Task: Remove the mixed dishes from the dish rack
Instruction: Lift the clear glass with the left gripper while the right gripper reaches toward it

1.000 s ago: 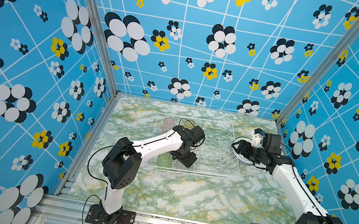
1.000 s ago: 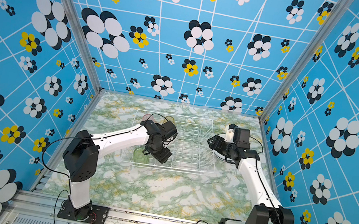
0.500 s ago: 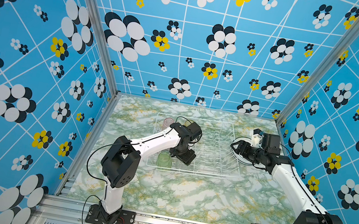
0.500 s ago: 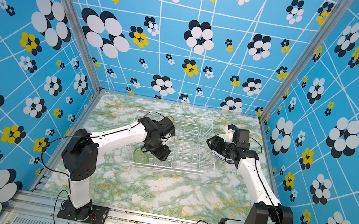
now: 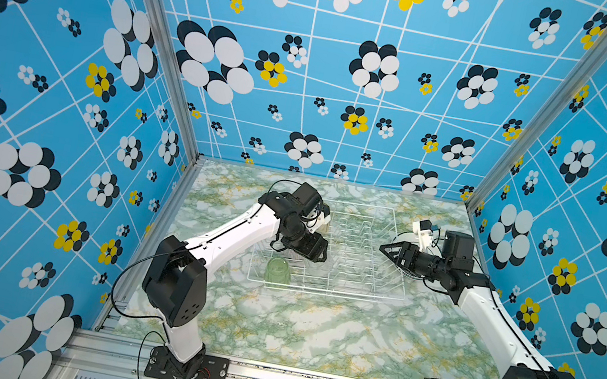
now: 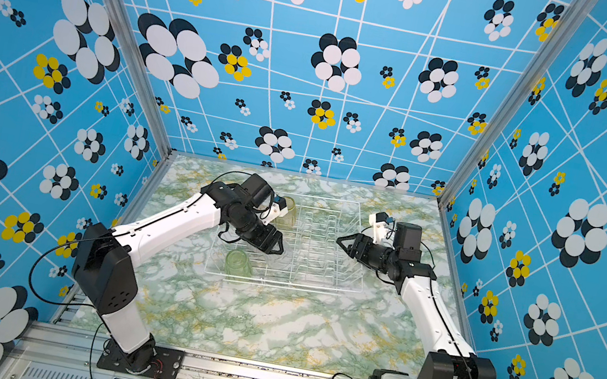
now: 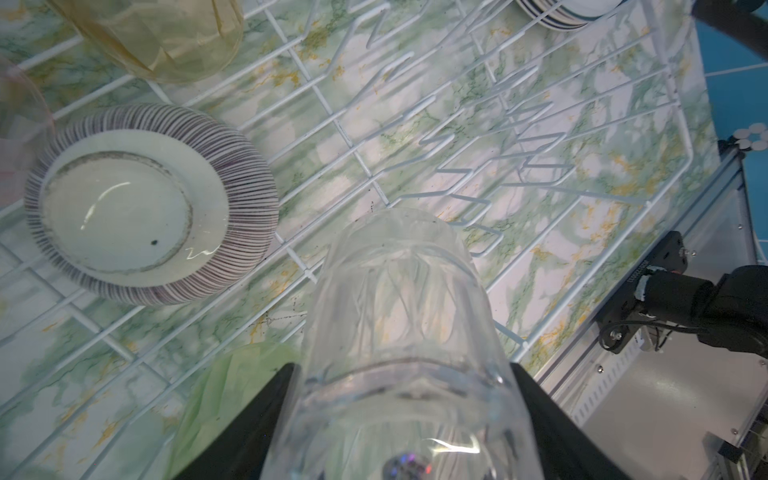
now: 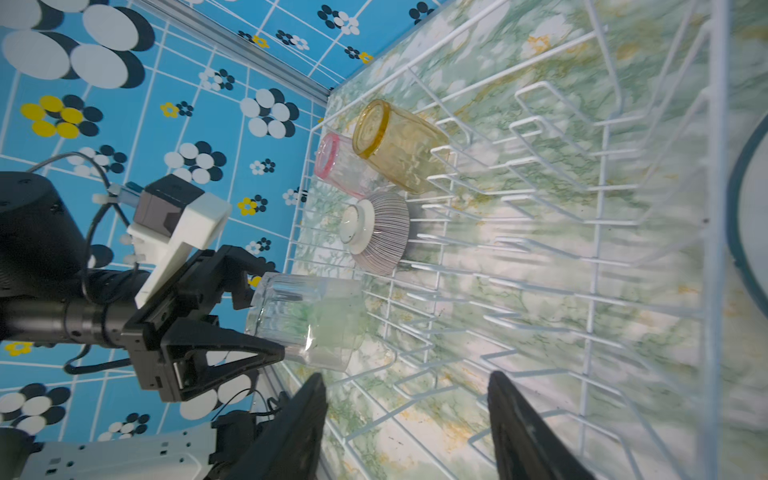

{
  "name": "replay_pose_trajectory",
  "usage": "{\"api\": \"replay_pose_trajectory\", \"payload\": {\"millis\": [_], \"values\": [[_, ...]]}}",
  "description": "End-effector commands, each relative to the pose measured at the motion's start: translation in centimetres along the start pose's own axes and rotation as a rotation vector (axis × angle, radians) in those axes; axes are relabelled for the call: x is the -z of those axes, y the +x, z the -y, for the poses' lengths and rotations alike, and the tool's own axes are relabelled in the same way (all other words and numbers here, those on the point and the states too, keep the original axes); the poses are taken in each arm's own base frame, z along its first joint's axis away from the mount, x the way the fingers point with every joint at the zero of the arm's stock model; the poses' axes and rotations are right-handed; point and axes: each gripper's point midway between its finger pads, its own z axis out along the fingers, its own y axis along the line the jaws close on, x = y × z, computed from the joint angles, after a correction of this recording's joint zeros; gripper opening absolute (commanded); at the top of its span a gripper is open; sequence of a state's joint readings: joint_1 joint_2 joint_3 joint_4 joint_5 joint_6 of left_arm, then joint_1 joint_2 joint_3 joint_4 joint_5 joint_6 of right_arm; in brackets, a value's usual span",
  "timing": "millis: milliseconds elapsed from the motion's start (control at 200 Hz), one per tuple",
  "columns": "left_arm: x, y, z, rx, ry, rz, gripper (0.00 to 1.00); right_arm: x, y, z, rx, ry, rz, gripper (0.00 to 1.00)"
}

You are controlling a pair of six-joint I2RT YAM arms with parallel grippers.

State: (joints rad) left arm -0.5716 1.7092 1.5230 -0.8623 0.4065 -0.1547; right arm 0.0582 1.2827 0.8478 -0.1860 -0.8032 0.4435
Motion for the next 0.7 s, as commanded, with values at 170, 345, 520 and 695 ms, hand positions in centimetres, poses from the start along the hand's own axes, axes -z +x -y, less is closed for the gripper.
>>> {"api": "replay_pose_trajectory", "payload": {"millis": [170, 345, 520, 695], "values": [[4.1, -3.4, 4.7, -0.029, 0.318, 0.186, 0.41, 0.7, 2.0, -5.3, 0.012, -0.273, -0.026, 0.51], [6.1, -5.1, 6.6, -0.042, 0.444, 0.274, 0.41, 1.7, 1.8, -8.0, 0.051, -0.381, -0.012, 0.50], [6.9, -6.2, 8.2, -0.044, 0.580, 0.306, 0.41, 2.1, 1.4, -8.9, 0.066, -0.413, -0.002, 0.49], [7.2, -7.1, 9.1, -0.049, 0.657, 0.321, 0.41, 2.4, 1.5, -11.3, 0.098, -0.491, -0.007, 0.46]]}}
